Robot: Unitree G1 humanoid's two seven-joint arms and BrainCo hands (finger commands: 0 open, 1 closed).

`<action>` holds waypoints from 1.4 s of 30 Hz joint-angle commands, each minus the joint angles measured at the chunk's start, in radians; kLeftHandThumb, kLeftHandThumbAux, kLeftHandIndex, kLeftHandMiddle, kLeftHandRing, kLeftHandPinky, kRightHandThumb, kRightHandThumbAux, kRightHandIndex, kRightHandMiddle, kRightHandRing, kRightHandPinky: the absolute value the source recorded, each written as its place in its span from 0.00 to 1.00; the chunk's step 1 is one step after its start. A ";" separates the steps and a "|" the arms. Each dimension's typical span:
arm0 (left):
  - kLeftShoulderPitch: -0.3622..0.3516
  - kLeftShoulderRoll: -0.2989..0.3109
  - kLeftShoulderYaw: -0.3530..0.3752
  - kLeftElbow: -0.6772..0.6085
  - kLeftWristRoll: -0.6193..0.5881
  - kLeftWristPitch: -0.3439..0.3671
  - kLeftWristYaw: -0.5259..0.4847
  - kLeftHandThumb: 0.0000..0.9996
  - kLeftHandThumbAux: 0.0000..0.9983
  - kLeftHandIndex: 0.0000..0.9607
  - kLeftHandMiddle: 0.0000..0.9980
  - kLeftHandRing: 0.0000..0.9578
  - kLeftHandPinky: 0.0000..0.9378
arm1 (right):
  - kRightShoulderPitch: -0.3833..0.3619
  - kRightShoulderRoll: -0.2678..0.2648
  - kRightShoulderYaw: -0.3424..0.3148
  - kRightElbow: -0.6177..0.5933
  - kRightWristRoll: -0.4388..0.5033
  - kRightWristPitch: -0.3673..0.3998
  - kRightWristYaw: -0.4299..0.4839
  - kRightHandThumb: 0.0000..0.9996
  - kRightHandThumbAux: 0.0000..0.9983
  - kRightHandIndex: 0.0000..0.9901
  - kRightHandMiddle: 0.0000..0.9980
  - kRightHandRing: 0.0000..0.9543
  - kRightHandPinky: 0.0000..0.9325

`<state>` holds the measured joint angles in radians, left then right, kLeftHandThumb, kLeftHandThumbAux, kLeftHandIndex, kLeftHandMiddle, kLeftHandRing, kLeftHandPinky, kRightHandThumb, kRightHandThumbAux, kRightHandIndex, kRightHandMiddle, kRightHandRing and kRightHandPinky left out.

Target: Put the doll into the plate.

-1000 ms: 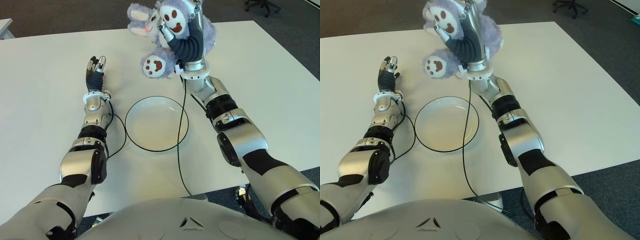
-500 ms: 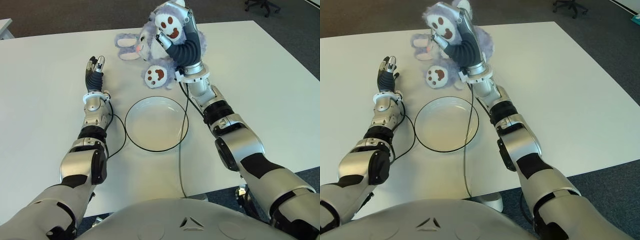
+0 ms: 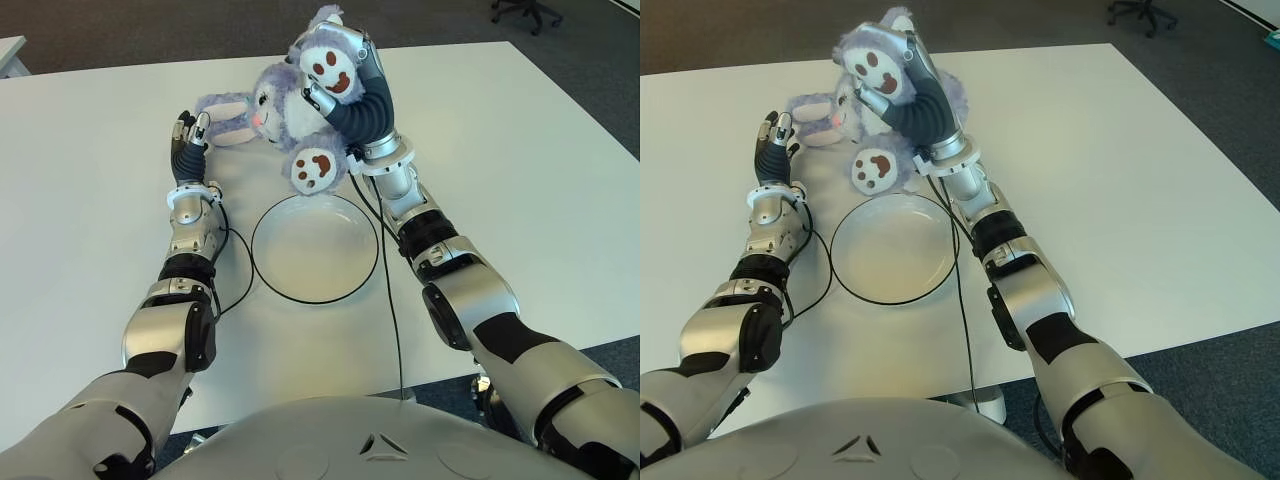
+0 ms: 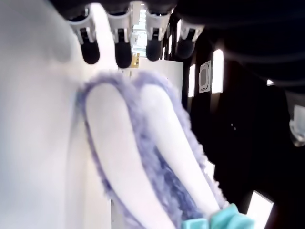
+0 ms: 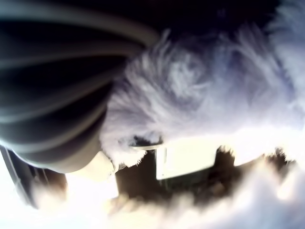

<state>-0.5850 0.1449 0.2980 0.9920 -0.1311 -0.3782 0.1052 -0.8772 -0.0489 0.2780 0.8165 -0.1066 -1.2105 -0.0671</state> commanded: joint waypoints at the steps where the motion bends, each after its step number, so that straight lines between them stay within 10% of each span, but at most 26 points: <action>1: 0.085 -0.025 0.009 0.124 -0.016 0.050 -0.029 0.00 0.42 0.00 0.07 0.09 0.09 | 0.030 -0.003 0.030 -0.052 0.156 0.043 0.176 0.72 0.71 0.44 0.90 0.93 0.95; 12: 0.053 0.004 0.021 0.222 -0.020 0.048 -0.067 0.00 0.40 0.00 0.03 0.02 0.00 | 0.103 0.020 0.023 -0.184 0.402 0.141 0.483 0.73 0.71 0.44 0.87 0.91 0.94; 42: 0.061 -0.015 0.028 0.203 -0.020 0.014 -0.090 0.00 0.39 0.00 0.02 0.02 0.00 | 0.183 0.104 -0.075 -0.241 0.417 0.161 0.681 0.74 0.71 0.44 0.84 0.88 0.90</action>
<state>-0.6411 0.1735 0.3297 1.1319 -0.1396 -0.4183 0.0262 -0.7173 0.0411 0.2119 0.5857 0.3169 -1.0605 0.6095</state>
